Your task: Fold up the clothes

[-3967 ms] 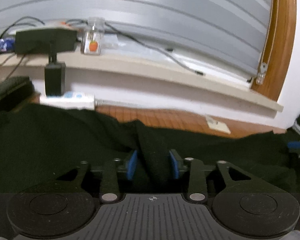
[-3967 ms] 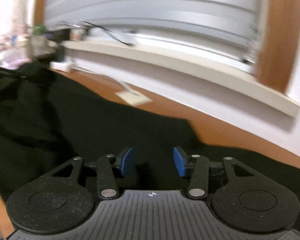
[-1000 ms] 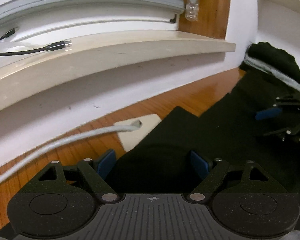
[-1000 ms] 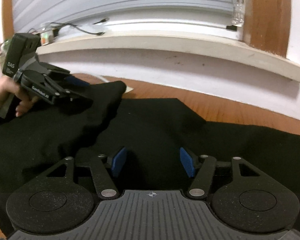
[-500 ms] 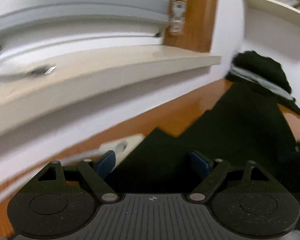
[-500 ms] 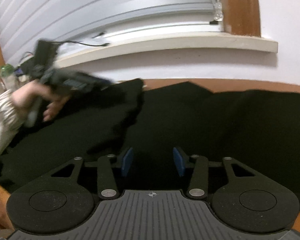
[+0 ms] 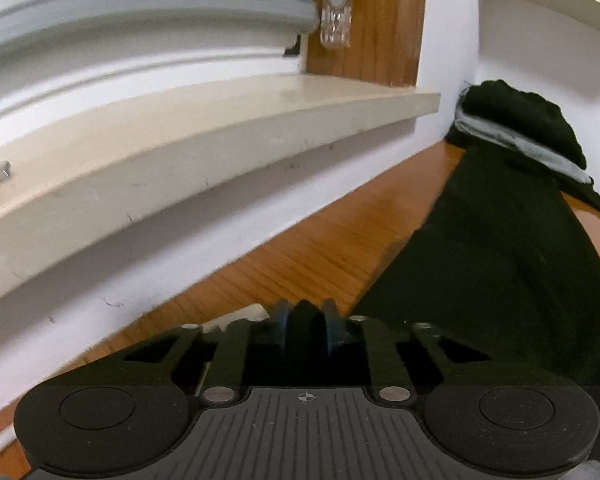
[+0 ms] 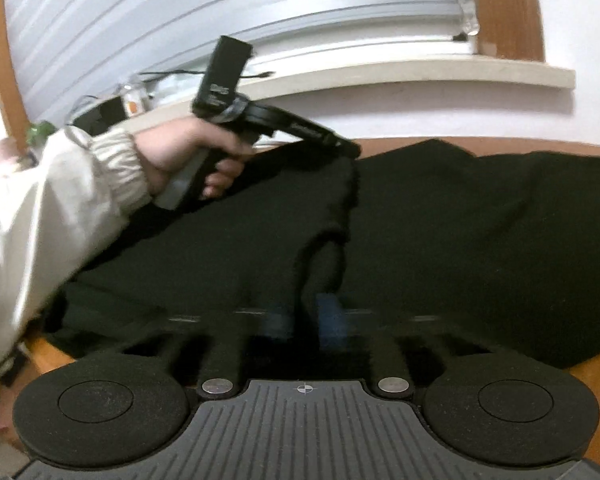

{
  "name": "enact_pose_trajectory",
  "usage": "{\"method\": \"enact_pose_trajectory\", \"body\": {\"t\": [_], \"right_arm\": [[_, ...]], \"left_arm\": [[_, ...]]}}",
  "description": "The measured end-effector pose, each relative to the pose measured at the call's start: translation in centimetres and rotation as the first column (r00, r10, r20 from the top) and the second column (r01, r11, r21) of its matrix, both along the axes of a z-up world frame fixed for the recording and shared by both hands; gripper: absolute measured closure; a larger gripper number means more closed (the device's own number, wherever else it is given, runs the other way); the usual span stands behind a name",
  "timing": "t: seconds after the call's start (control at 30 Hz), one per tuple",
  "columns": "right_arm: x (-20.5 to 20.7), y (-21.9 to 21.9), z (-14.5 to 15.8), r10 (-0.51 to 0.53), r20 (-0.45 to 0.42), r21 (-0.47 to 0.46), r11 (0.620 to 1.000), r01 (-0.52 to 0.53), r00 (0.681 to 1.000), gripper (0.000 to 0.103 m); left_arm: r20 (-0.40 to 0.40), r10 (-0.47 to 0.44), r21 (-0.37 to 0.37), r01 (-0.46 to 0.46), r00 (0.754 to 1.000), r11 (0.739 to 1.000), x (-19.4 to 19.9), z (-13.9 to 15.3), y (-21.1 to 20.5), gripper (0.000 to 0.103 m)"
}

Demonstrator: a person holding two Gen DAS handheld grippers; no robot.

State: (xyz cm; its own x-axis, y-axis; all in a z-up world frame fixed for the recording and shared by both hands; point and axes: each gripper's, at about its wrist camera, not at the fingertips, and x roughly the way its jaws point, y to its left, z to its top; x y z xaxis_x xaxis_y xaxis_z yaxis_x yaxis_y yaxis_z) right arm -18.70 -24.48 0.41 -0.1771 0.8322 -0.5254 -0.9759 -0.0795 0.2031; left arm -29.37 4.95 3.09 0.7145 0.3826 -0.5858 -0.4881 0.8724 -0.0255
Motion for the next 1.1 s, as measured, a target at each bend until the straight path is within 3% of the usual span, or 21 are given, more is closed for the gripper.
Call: {"method": "enact_pose_trajectory", "body": {"t": [0.23, 0.33, 0.47, 0.5, 0.53, 0.6, 0.63, 0.7, 0.87, 1.0, 1.1], "right_arm": [[0.4, -2.3, 3.5, 0.004, -0.073, 0.105, 0.994, 0.004, 0.997, 0.098], [0.0, -3.1, 4.8, 0.008, -0.038, 0.116, 0.993, -0.003, 0.999, 0.098], [0.5, -2.7, 3.5, -0.02, -0.015, 0.066, 0.998, 0.021, 1.0, 0.098], [0.8, -2.3, 2.8, -0.031, -0.018, 0.048, 0.998, 0.032, 0.999, 0.097], [1.0, -1.9, 2.1, -0.042, -0.02, 0.033, 0.999, 0.043, 0.999, 0.095], [1.4, -1.3, 1.0, -0.069, -0.009, 0.014, 0.998, 0.069, 0.998, 0.086], [1.4, -1.0, 0.6, -0.087, 0.011, 0.015, 0.996, 0.087, 0.996, 0.074], [1.6, -0.8, 0.3, -0.103, 0.035, 0.041, 0.994, 0.102, 0.994, 0.07], [1.1, 0.1, 0.5, -0.03, 0.042, 0.098, 0.995, 0.026, 0.999, 0.067], [0.6, 1.6, -0.9, 0.009, 0.078, 0.06, 0.998, -0.014, 0.997, 0.065], [1.4, 1.6, -1.5, 0.01, 0.043, 0.055, 0.998, -0.013, 0.999, 0.064]], "left_arm": [[0.091, -0.002, 0.076, -0.005, 0.996, 0.997, -1.4, 5.1, -3.2, 0.095], [0.11, -0.017, 0.077, 0.008, 0.994, 0.997, -1.3, 7.4, -4.6, 0.095], [0.039, -0.022, 0.054, 0.02, 0.999, 0.998, 1.4, 5.9, -5.4, 0.091], [0.012, -0.014, 0.049, 0.014, 1.0, 0.999, 2.0, 4.8, -5.3, 0.082], [-0.017, 0.004, 0.042, -0.003, 1.0, 0.999, 2.6, 3.8, -5.2, 0.063], [-0.055, 0.049, 0.036, -0.047, 0.997, 0.998, 3.1, 2.0, -5.0, 0.049], [-0.052, 0.061, 0.04, -0.059, 0.997, 0.997, 2.9, 1.6, -5.1, 0.042], [-0.042, 0.078, 0.048, -0.076, 0.996, 0.996, 2.3, 1.3, -5.4, 0.03], [-0.044, 0.09, 0.063, -0.087, 0.995, 0.994, 1.6, 0.4, -5.6, 0.027], [-0.046, 0.103, 0.002, -0.103, 0.994, 0.995, 0.6, -0.3, -4.2, 0.027], [-0.039, 0.11, -0.02, -0.111, 0.993, 0.994, 0.2, -0.5, -3.4, 0.027]]}}
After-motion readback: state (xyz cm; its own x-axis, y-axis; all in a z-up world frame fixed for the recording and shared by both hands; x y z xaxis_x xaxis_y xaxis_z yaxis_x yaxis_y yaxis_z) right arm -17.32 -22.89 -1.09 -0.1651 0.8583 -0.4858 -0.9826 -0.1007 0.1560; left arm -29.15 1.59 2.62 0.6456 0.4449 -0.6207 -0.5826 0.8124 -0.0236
